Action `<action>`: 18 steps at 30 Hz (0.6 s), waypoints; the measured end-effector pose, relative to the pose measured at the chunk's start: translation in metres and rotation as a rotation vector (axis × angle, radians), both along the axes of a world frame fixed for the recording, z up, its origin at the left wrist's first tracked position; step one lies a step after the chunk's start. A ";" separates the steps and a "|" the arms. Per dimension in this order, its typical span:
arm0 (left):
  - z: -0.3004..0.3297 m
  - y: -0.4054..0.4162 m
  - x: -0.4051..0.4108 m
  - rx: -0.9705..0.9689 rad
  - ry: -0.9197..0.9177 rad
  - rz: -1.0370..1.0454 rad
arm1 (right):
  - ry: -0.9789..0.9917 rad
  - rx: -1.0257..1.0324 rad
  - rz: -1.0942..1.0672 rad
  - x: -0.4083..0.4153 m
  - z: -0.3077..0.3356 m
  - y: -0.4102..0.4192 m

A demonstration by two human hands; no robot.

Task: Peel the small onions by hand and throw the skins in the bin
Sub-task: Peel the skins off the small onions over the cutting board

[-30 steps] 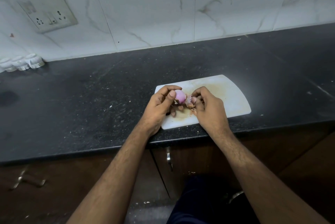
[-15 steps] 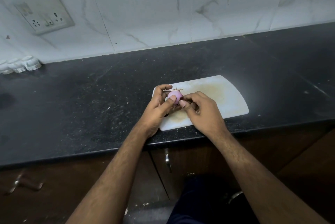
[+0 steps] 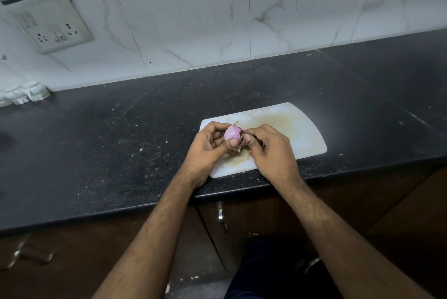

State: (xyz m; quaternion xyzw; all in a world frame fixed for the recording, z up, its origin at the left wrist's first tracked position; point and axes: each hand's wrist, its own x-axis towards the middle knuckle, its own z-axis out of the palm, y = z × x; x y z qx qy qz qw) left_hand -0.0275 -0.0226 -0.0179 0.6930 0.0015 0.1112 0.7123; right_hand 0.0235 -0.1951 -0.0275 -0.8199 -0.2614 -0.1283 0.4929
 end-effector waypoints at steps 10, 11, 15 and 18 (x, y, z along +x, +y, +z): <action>-0.001 0.001 0.001 0.027 -0.003 -0.022 | 0.000 -0.005 0.017 -0.002 0.002 0.001; -0.001 0.002 0.002 0.032 -0.003 -0.024 | 0.002 -0.008 0.018 -0.002 0.002 0.001; -0.001 0.003 0.001 0.031 0.003 -0.026 | 0.000 -0.005 0.022 -0.002 0.003 0.000; -0.001 0.004 0.001 0.017 -0.001 -0.028 | -0.012 0.016 0.025 -0.002 0.004 -0.001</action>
